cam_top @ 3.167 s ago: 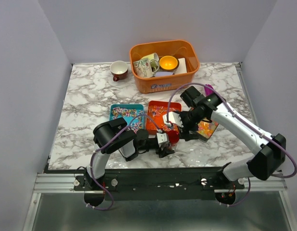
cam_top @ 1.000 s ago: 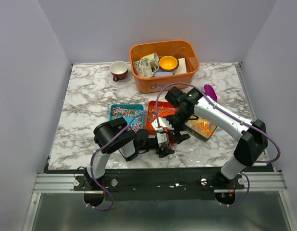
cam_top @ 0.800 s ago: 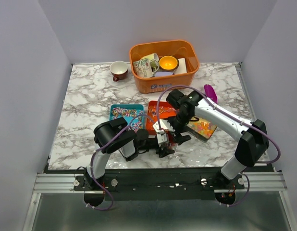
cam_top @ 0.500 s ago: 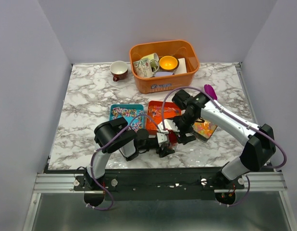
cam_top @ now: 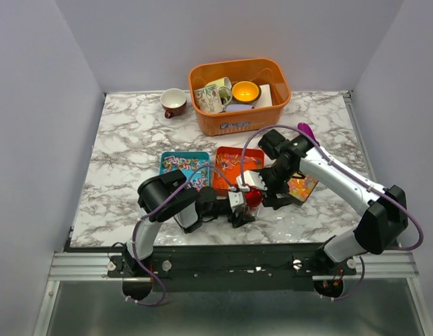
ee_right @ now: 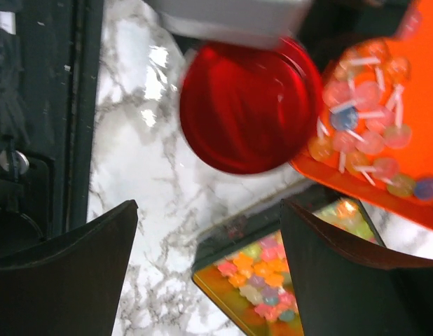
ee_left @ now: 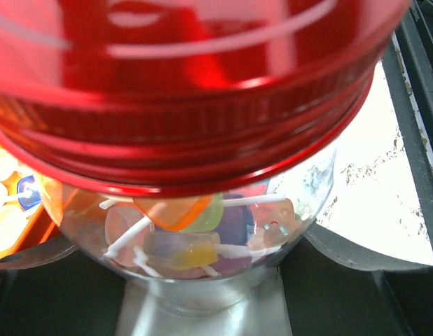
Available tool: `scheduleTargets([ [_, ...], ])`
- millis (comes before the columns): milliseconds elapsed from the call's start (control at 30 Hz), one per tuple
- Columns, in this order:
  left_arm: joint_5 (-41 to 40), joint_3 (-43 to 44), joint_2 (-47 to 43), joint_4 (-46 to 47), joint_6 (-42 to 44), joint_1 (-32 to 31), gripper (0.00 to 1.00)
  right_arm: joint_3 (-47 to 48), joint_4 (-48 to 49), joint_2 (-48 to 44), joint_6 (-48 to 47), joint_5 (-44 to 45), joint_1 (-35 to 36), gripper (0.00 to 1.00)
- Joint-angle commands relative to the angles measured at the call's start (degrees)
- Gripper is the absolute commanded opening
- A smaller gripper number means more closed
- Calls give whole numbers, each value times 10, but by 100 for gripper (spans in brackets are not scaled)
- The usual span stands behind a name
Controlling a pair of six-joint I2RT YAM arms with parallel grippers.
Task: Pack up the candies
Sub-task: Screw the bottle lid onto the packing bottle.
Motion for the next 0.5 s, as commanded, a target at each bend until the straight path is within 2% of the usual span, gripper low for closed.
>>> scheduleTargets([
  [0, -12, -3, 21, -2, 1, 9, 0, 83, -5, 24, 5, 40, -29, 88],
  [267, -10, -3, 23, 1, 2, 3, 0, 155, -31, 83, -18, -22, -2, 88],
  [467, -18, -5, 20, -4, 2, 3, 0, 157, -85, 113, -94, -71, 48, 88],
])
